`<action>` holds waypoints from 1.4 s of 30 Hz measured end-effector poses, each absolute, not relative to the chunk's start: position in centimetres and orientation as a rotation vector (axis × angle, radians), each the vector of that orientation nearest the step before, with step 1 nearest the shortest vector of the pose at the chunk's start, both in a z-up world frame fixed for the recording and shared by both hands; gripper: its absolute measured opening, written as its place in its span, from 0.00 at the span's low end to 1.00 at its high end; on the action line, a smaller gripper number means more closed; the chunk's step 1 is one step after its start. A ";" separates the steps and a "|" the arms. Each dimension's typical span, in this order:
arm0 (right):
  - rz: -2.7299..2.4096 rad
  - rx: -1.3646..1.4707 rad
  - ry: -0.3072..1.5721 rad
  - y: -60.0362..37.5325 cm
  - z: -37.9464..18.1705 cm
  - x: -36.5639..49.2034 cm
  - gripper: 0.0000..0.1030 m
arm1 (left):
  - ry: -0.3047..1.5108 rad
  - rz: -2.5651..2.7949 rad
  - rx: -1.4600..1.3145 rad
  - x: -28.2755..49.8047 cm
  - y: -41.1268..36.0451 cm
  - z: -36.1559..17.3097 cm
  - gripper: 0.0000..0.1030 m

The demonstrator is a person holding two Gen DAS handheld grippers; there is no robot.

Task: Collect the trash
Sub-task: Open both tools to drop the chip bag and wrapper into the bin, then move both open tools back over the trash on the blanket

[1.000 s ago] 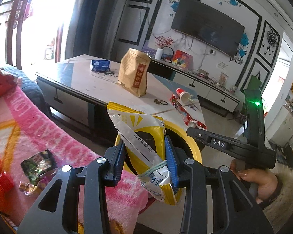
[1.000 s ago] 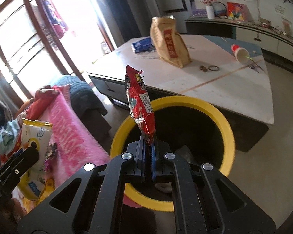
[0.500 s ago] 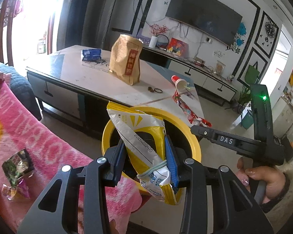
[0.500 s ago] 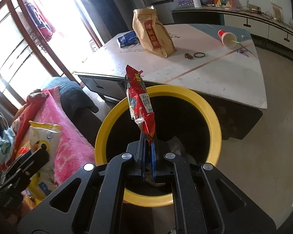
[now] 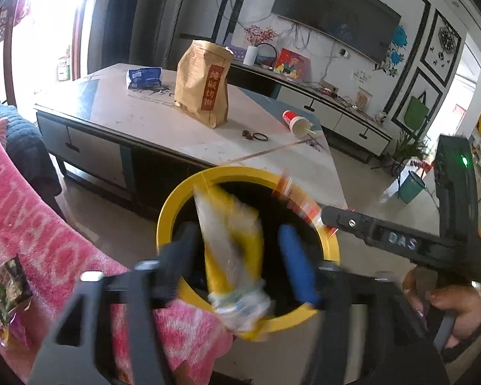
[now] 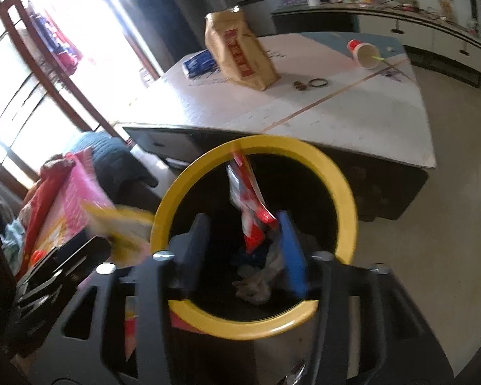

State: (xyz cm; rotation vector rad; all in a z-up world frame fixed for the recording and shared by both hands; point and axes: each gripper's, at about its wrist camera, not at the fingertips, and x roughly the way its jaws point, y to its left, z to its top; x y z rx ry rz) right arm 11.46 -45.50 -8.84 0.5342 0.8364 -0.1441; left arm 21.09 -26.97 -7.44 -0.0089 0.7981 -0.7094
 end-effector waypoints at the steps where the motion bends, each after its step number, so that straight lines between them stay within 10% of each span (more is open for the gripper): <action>1: -0.143 0.533 0.838 -45.5 -8.8 11.5 0.40 | 0.798 -0.714 -0.019 21.1 -26.8 -7.3 0.73; 9: -0.160 0.483 0.809 -44.5 -7.7 11.3 0.53 | 0.761 -0.678 -0.043 20.3 -25.0 -6.2 0.91; 42: 0.141 0.298 0.616 -31.8 -1.9 9.8 0.71 | 0.581 -0.360 -0.151 17.4 -10.8 -1.8 0.92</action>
